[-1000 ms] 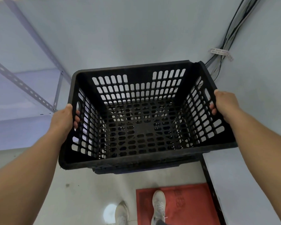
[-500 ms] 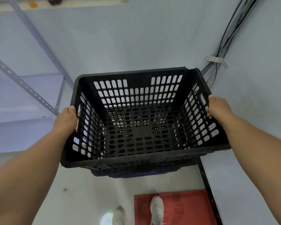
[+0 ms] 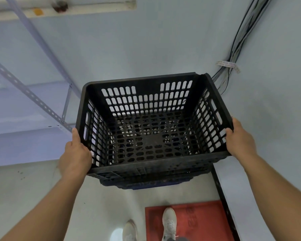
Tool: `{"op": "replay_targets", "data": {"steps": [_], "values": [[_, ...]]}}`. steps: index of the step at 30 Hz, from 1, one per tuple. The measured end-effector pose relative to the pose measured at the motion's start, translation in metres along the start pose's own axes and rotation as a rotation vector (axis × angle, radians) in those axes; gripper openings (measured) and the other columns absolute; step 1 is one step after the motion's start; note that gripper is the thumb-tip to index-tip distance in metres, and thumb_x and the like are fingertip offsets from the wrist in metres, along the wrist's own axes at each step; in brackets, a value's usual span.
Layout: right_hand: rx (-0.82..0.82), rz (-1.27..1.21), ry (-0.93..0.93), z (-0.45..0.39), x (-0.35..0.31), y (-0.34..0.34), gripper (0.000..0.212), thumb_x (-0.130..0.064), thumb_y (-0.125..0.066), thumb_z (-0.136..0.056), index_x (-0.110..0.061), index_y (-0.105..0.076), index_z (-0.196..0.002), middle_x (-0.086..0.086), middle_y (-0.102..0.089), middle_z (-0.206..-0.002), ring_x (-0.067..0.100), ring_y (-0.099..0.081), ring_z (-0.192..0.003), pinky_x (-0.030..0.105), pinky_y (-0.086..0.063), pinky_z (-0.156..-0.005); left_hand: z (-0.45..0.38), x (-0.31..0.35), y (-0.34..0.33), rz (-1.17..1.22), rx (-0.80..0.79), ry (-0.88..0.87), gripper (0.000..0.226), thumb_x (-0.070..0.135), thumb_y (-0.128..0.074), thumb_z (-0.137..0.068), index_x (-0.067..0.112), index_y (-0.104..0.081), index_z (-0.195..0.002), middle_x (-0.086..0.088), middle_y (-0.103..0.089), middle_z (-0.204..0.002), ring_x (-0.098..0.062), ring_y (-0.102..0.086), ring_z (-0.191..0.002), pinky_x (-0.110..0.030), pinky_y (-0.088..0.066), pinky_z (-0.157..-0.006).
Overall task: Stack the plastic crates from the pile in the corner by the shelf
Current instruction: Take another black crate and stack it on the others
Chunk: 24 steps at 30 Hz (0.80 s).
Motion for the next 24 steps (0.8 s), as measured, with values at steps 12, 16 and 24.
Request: {"op": "replay_targets", "data": {"steps": [12,16,24], "values": [[0.007,0.177,0.062,0.017,-0.017,0.008,0.06,-0.039,-0.04,-0.096,-0.022,-0.018,-0.15,0.025,-0.04,-0.136,0.042,-0.041,-0.123,0.049,-0.038,-0.096,0.014,0.02,0.017,-0.043,0.034,-0.198,0.06,0.041,-0.036,-0.095,0.02,-0.019,-0.149,-0.014,-0.023,-0.155,-0.036,-0.027,-0.138,-0.052,-0.023,-0.109],[-0.006,0.175,-0.064,0.038,-0.024,-0.003,0.071,-0.033,-0.047,-0.095,-0.02,-0.007,-0.152,0.022,-0.019,-0.152,0.041,-0.026,-0.134,0.049,-0.029,-0.108,0.041,0.05,0.004,-0.077,-0.107,-0.53,0.067,0.065,-0.019,-0.088,0.032,-0.029,-0.145,-0.004,-0.034,-0.153,-0.024,-0.024,-0.142,-0.054,-0.005,-0.114],[0.042,0.099,-0.174,0.042,-0.017,-0.009,0.059,-0.017,-0.037,-0.099,-0.012,-0.009,-0.15,0.025,-0.021,-0.149,0.042,-0.025,-0.134,0.051,-0.03,-0.108,0.05,0.017,-0.012,-0.325,-0.2,-0.509,0.077,0.071,0.004,-0.079,0.041,-0.018,-0.146,-0.002,-0.009,-0.16,-0.023,0.003,-0.147,-0.054,0.01,-0.113]]}}
Point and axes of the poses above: each hand's wrist, its own z-axis away from the middle knuckle, its own y-axis out of the back of the hand, x = y × z, the point moved 5 cm from there along -z, towards the middle knuckle
